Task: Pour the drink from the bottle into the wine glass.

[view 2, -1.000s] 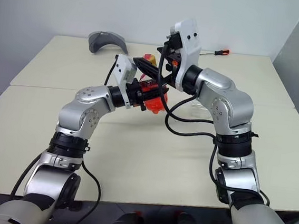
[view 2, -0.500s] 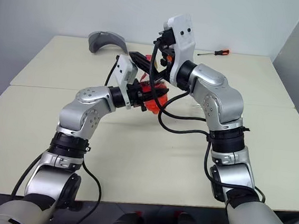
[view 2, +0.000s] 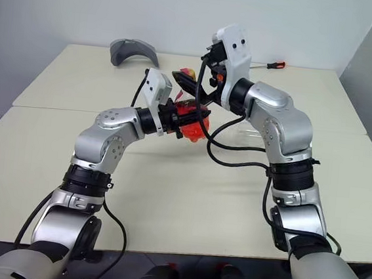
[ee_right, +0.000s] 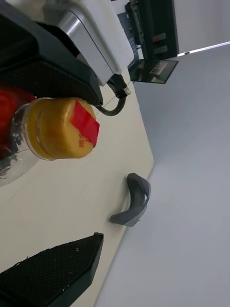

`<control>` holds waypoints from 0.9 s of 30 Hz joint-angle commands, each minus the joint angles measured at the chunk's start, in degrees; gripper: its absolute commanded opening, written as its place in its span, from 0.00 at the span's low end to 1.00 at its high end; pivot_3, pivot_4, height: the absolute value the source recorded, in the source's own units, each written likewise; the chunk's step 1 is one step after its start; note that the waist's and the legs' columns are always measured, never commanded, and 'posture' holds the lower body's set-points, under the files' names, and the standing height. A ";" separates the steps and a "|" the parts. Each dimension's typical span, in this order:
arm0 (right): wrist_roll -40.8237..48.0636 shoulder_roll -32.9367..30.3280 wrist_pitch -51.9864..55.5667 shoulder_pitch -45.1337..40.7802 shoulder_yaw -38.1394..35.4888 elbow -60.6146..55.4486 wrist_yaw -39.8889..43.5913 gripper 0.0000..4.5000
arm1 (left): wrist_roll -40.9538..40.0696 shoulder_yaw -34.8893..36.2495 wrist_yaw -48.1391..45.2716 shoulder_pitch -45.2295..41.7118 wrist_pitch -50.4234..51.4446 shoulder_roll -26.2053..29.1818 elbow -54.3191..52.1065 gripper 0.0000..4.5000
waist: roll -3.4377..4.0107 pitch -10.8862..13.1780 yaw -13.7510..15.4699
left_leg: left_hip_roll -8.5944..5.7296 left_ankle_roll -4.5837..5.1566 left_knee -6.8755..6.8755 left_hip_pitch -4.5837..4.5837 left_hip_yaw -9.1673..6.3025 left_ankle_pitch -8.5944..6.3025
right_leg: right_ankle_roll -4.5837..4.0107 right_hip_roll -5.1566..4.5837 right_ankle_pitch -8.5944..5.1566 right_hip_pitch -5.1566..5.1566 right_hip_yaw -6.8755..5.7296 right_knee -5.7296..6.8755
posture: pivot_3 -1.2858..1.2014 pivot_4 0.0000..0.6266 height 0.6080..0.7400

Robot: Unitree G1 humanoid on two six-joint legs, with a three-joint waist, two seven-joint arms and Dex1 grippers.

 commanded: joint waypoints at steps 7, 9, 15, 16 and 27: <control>2.37 -6.98 5.33 2.73 -4.53 -6.75 -0.81 1.00 | -0.55 0.82 -0.45 -2.43 -1.65 -0.02 -0.88 0.28 | 0.00 0.00 0.05 | 0.00 0.00 0.00 -0.01 -0.01 0.00 | 0.00 0.00 0.00 0.00 -0.01 0.00 | 0.52 0.24 1.00; 2.73 -8.10 5.92 3.27 -4.83 -7.32 -0.88 1.00 | -0.54 0.77 -0.54 -2.47 -1.76 -0.04 -0.74 0.28 | 0.00 0.00 0.06 | 0.00 0.01 0.00 -0.01 0.00 0.00 | 0.00 0.00 0.00 0.01 0.00 -0.01 | 0.52 0.24 1.00; 2.52 -10.25 5.95 4.64 -5.35 -7.21 -0.83 1.00 | -0.61 0.68 -0.75 -2.60 -1.87 -0.11 -0.49 0.28 | 0.00 0.00 0.00 | 0.00 0.01 0.00 -0.01 0.01 -0.01 | 0.00 -0.01 0.00 0.01 0.00 -0.01 | 0.52 0.24 1.00; 2.36 -10.56 5.81 4.94 -5.38 -7.14 -0.71 1.00 | -0.59 0.68 -0.77 -2.60 -1.88 -0.13 -0.48 0.28 | 0.00 0.00 -0.01 | 0.00 0.01 0.00 -0.01 0.01 -0.01 | 0.00 0.00 0.00 0.01 0.00 -0.01 | 0.52 0.24 1.00; 12.23 -10.30 11.32 8.32 -6.58 -14.33 5.37 1.00 | -0.51 0.66 -0.85 -2.49 -1.68 0.04 -0.70 0.28 | 0.00 0.00 -0.01 | 0.00 0.02 0.00 -0.02 0.01 -0.01 | 0.00 0.00 0.00 0.02 0.00 -0.01 | 0.52 0.24 1.00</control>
